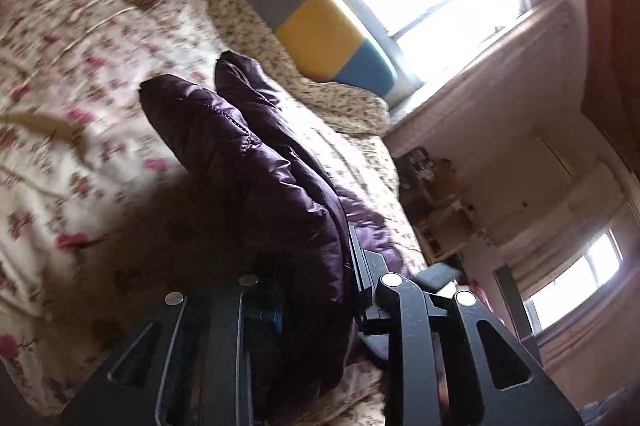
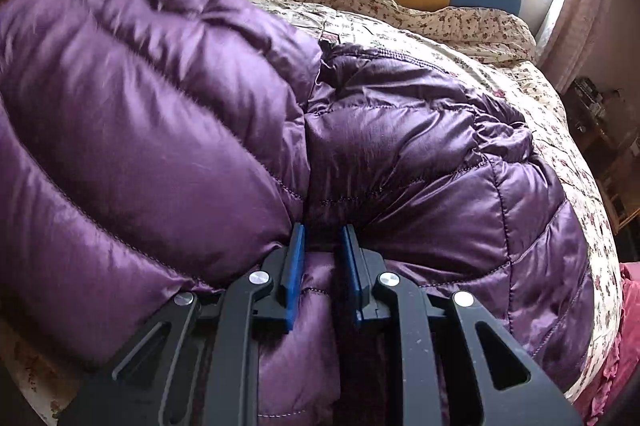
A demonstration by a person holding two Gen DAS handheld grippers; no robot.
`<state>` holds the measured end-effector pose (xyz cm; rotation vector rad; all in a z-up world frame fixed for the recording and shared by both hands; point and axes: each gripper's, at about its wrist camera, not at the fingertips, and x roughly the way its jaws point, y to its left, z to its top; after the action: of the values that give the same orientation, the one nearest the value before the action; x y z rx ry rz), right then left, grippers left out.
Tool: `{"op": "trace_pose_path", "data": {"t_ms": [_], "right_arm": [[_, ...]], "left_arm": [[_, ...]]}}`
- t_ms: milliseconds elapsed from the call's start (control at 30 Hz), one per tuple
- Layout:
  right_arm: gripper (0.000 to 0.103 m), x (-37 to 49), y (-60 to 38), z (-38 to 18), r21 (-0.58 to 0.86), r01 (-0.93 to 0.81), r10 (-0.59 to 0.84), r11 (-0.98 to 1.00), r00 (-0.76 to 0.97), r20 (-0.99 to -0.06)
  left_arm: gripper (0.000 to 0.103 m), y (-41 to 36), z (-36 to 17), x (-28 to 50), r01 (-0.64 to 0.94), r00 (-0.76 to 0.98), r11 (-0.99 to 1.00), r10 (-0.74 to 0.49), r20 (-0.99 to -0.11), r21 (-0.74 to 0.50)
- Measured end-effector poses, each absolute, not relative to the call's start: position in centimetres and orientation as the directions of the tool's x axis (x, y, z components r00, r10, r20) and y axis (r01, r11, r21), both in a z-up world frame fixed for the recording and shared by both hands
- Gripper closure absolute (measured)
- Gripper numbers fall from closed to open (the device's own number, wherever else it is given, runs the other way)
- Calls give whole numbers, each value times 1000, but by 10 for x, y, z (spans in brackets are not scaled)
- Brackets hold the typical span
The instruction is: Fold large clothes
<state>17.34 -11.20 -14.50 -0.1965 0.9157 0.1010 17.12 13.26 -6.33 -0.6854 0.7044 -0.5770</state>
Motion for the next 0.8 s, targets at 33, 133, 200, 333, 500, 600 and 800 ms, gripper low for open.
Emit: {"op": "trace_pose_path", "data": {"t_ms": [33, 133, 200, 333, 500, 600, 800], "right_arm": [[84, 174, -113, -147, -127, -169, 2, 977, 608, -794], [85, 173, -112, -153, -142, -172, -5, 975, 621, -784], [85, 172, -113, -156, -148, -172, -7, 974, 628, -778], [85, 171, -115, -155, -144, -180, 3, 973, 634, -774], [79, 166, -135, -136, -83, -181, 47, 980, 614, -788], [61, 154, -157, -117, -63, -157, 52, 986, 636, -770], [53, 129, -215, -94, -72, -19, -41, 997, 656, -754]], "left_arm": [[79, 125, -57, 173, 267, 618, 632, -691, -374, -728], [79, 102, -44, 180, 321, 592, 621, -721, -360, -715], [79, 88, -39, 186, 348, 572, 612, -739, -356, -710], [79, 48, -30, 203, 413, 515, 589, -780, -355, -695], [79, 8, -23, 220, 468, 455, 555, -818, -351, -688], [79, -10, -18, 227, 489, 431, 542, -831, -351, -684], [79, -47, -21, 236, 508, 378, 532, -844, -380, -677]]}}
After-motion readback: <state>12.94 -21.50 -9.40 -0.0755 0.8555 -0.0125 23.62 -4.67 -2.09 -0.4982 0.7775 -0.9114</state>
